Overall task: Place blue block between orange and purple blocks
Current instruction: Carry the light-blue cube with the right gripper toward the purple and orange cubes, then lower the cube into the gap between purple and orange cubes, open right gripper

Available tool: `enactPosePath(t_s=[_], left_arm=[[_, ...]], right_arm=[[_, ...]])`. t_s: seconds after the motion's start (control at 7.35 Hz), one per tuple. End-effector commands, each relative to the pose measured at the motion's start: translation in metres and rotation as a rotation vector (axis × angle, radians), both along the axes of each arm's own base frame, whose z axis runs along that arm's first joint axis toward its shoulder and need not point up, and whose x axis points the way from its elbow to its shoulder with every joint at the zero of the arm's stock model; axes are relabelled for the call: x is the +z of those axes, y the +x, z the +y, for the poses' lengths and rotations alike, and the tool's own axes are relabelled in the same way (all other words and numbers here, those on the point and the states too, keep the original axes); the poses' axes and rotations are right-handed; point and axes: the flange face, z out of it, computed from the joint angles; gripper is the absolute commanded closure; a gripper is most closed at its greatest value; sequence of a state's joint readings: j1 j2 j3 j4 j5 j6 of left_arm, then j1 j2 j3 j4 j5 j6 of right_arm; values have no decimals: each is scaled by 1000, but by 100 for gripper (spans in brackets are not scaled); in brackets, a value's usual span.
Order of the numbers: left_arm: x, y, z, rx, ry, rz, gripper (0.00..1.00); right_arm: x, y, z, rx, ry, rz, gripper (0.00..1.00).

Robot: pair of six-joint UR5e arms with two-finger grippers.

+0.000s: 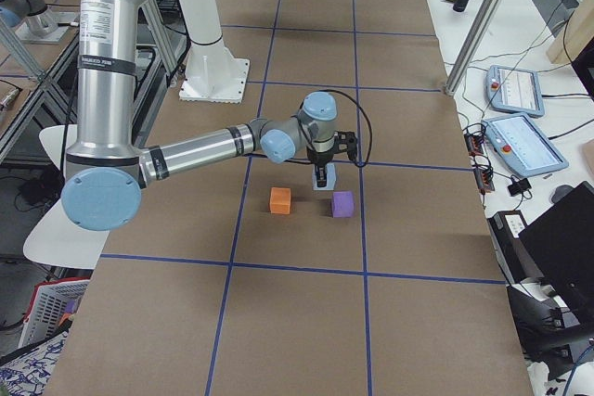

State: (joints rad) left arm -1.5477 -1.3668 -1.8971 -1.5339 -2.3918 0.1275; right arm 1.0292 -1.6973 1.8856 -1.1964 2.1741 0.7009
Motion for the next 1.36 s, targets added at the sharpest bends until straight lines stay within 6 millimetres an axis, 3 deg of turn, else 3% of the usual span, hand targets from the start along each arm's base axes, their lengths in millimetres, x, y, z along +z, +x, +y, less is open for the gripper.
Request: enactPosePath(t_s=[0.0,0.14,0.41,0.54,0.68,0.82,1.09,1.22], left_arm=[[-1,0,0,-4,-3,2,0],[-1,0,0,-4,-3,2,0],[-2,0,-1,-4,-1,2,0],[-2,0,-1,-4,-1,3,0],[-1,0,0,-4,-3,3,0],[-1,0,0,-4,-3,3,0],[0,0,0,-4,-4,3,0],[0,0,0,-4,-6,3,0]], right_arm=[[54,6,16,98,-25,-64,100],[79,1,16,108,1,-67,100],[87,-38,28,129,17,-10,99],[89,-54,34,120,39,18,89],[83,-55,34,108,55,10,53],[74,-53,34,105,67,-3,1],[59,-47,41,59,80,-31,0],[55,-23,43,25,64,-80,0]])
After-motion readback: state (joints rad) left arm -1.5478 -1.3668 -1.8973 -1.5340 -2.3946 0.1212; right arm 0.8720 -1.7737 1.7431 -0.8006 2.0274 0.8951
